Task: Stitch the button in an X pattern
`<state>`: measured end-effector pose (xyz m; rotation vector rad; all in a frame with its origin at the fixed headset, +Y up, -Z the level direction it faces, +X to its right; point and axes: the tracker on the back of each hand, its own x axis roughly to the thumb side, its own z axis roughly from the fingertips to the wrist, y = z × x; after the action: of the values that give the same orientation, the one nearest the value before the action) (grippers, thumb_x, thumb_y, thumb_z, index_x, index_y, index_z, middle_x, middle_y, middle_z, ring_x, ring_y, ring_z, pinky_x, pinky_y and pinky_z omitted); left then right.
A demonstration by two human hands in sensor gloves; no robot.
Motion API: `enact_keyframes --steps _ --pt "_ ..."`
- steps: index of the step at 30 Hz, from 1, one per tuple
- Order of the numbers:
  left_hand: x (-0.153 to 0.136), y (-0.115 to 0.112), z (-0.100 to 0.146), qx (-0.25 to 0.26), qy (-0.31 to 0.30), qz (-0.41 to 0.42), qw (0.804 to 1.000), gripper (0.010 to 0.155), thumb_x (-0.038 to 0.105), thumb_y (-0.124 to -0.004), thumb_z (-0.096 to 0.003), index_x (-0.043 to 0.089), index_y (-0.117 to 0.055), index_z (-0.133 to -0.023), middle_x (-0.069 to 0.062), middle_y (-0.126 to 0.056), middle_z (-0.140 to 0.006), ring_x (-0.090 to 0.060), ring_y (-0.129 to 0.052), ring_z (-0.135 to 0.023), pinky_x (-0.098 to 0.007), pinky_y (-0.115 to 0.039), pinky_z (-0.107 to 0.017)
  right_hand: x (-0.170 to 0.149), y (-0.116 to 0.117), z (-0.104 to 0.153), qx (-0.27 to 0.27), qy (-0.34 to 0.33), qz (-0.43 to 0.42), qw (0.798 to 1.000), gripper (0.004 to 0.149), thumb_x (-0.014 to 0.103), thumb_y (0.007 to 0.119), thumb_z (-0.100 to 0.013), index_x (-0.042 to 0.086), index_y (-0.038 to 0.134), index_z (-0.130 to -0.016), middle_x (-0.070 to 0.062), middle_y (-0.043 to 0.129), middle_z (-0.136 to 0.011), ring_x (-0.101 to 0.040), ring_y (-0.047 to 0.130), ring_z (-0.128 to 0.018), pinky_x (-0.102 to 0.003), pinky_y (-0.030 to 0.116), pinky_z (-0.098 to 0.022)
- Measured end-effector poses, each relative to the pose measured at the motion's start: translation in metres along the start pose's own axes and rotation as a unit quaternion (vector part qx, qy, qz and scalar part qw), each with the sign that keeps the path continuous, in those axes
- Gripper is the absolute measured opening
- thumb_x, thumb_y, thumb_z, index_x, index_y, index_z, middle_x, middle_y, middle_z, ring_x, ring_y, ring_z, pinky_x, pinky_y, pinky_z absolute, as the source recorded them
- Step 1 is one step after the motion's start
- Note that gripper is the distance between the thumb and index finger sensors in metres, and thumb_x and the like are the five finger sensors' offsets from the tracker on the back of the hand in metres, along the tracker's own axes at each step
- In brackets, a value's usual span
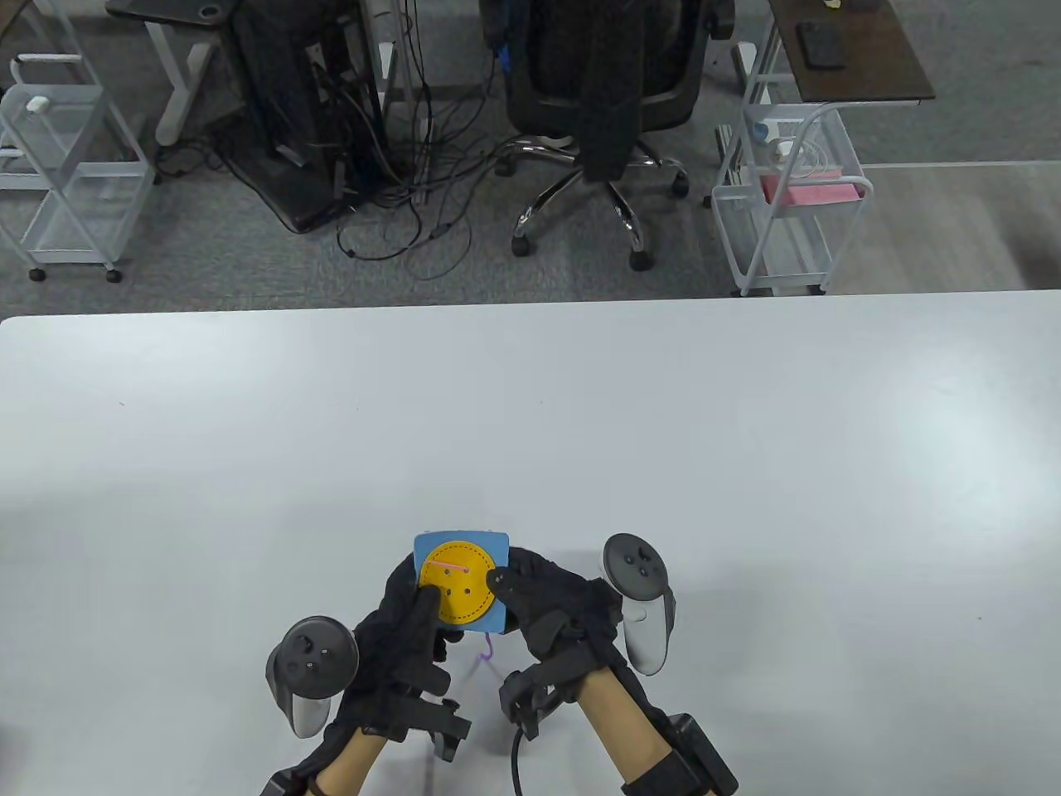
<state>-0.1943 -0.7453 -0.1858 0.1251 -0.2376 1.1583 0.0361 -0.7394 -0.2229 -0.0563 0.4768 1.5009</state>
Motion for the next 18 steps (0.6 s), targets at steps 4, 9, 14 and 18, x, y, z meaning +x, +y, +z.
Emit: enact_keyframes --steps 4,9,14,18 --pt "0.001 0.001 0.000 0.009 -0.005 -0.021 1.000 0.064 0.020 -0.061 -0.0618 0.001 -0.024 -0.110 -0.032 -0.074 -0.089 -0.036 -0.099 -0.056 -0.031 -0.091 -0.034 0.000 -0.001 0.000 0.002 -0.002 0.001 1.000 0.046 0.026 0.073 -0.054 0.009 0.066 -0.096 -0.014 0.088 -0.085 -0.031 0.093 -0.067 -0.048 0.074 -0.053" --pt "0.005 0.002 -0.001 0.011 -0.036 -0.080 0.996 0.067 0.019 -0.062 -0.0616 0.018 -0.016 -0.110 -0.040 -0.037 -0.107 -0.057 -0.068 -0.088 -0.055 -0.076 -0.057 -0.002 -0.001 -0.001 0.009 0.000 -0.005 1.000 0.045 0.026 0.072 -0.054 0.009 0.067 -0.096 -0.014 0.088 -0.085 -0.031 0.093 -0.067 -0.048 0.074 -0.053" --pt "0.009 0.002 0.000 0.011 -0.060 -0.130 0.990 0.059 0.017 -0.062 -0.0607 0.014 -0.031 -0.111 -0.039 -0.030 -0.109 -0.065 -0.050 -0.094 -0.063 -0.067 -0.062 -0.006 0.000 -0.004 0.016 0.005 -0.020 1.000 0.045 0.026 0.072 -0.053 0.009 0.067 -0.095 -0.014 0.088 -0.085 -0.031 0.093 -0.067 -0.047 0.074 -0.053" --pt "0.009 0.002 -0.001 -0.004 -0.067 -0.115 0.991 0.056 0.020 -0.062 -0.0612 0.008 -0.041 -0.112 -0.040 -0.026 -0.110 -0.068 -0.042 -0.095 -0.066 -0.063 -0.063 -0.010 -0.002 -0.006 0.022 0.012 -0.039 0.999 0.045 0.026 0.072 -0.053 0.009 0.067 -0.095 -0.013 0.089 -0.084 -0.030 0.093 -0.066 -0.047 0.075 -0.052"
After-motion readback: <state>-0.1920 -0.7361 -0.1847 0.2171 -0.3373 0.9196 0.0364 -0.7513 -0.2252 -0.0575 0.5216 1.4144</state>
